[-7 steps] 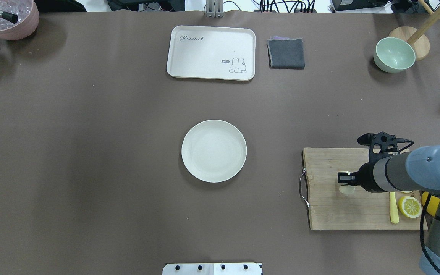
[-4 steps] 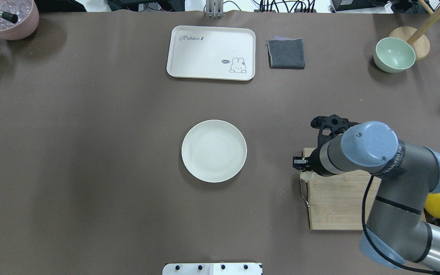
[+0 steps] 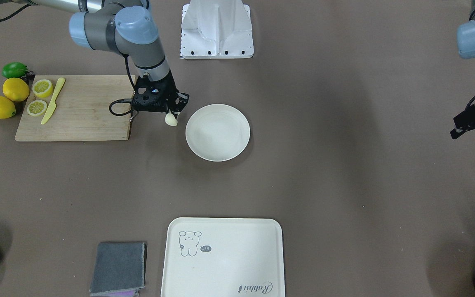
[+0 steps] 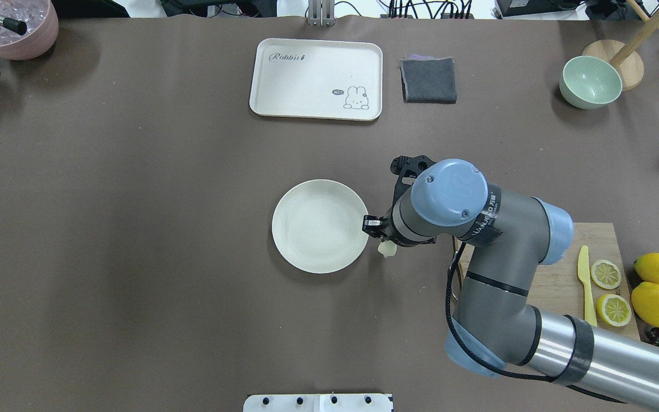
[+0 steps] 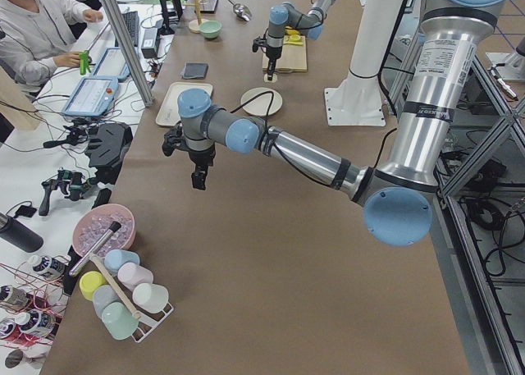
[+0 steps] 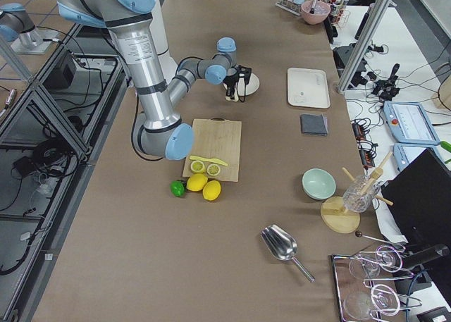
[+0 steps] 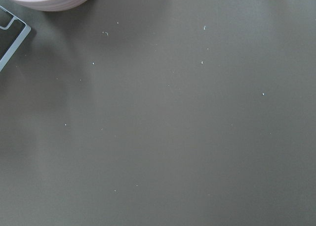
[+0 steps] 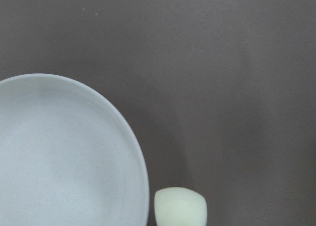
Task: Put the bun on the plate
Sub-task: 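Lift the bun and carry it over the white plate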
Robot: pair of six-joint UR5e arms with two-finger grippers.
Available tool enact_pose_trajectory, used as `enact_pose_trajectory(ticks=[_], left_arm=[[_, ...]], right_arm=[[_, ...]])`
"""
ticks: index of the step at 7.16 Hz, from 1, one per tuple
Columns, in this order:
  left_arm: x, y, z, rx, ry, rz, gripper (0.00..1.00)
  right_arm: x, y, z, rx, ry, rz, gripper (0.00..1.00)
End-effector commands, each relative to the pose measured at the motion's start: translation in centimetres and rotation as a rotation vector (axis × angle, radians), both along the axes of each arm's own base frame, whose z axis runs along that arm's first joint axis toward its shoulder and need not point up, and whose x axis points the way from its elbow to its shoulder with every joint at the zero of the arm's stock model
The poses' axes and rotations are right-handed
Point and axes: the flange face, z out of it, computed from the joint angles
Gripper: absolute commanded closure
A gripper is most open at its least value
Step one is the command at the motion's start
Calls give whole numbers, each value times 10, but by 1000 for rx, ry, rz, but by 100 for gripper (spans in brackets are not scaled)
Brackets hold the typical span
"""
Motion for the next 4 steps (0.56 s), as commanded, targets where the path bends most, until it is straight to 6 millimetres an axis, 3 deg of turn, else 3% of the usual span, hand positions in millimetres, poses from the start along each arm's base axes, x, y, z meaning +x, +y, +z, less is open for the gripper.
enact_pose_trajectory(ticks=[1,2,4], left_arm=[[0,-1,-1,0,1,-2,2],[0,-1,0,-3,1,-3,2],[1,-1,3,-9,-1,-2,2]], right_arm=[[-48,0,-28,-16,0,16,78],[-67,0,-31,-22,11,26,77],[-86,-8,-61,-19,-9,33,77]])
